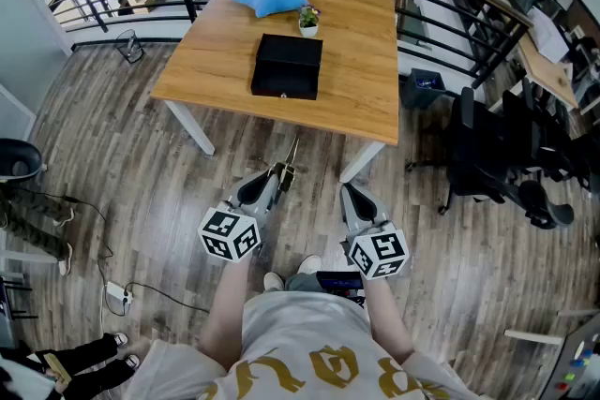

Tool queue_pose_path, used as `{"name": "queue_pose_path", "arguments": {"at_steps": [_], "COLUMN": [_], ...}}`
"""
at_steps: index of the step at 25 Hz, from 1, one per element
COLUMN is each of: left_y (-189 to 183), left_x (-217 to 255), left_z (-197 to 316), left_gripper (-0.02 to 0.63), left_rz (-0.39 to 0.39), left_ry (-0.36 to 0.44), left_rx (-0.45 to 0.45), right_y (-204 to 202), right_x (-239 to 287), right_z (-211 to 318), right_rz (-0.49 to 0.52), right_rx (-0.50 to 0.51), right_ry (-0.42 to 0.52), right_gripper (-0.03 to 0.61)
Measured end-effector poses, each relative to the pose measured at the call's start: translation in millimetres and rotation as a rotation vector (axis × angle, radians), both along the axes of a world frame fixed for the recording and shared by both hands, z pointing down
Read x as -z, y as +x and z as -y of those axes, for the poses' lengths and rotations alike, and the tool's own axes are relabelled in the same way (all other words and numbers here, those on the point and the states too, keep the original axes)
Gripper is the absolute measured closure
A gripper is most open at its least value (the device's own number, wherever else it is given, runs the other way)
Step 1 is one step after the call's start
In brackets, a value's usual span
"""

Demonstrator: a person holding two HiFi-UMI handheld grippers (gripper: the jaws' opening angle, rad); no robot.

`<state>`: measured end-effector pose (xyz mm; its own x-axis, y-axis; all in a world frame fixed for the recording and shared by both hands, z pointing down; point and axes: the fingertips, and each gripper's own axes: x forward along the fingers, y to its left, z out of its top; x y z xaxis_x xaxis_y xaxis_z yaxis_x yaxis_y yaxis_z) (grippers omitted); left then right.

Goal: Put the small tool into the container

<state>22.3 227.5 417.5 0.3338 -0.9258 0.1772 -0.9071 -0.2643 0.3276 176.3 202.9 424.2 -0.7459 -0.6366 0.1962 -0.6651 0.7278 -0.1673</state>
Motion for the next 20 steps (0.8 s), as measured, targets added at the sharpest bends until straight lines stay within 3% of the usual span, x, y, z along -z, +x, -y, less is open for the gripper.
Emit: {"name": "queue_pose_path", "arguments": {"at_steps": [3, 9, 14, 20], "left_y": [-6.0, -11.0, -4.6, -9.2], "left_x": [3.4, -2.7, 9.4, 12.2], "left_z": [-20.5, -45.7, -27.8, -3.0], "left_gripper": [0.596, 0.596, 0.596, 0.594], "left_rz": [0.007, -0.002, 0.007, 0.09], "left_ry": [0.014, -0.01, 0.006, 0.019], "left_rx": [0.003, 0.02, 0.036, 0.106], "right_y": [-5.1, -3.5, -6.5, 9.5], "right_x": [8.2, 9.2, 8.9, 4.1], "right_z": [-14.9, -34.1, -24.8, 11.2], "right_rz": [0.011, 0.051, 0.042, 0.026], "right_rx": [0.0, -0.021, 0.032, 0.048], "right_ry": [0.025, -0.01, -0.011, -0.017], "right_gripper": [0.555, 0.555, 0.555, 0.555]}}
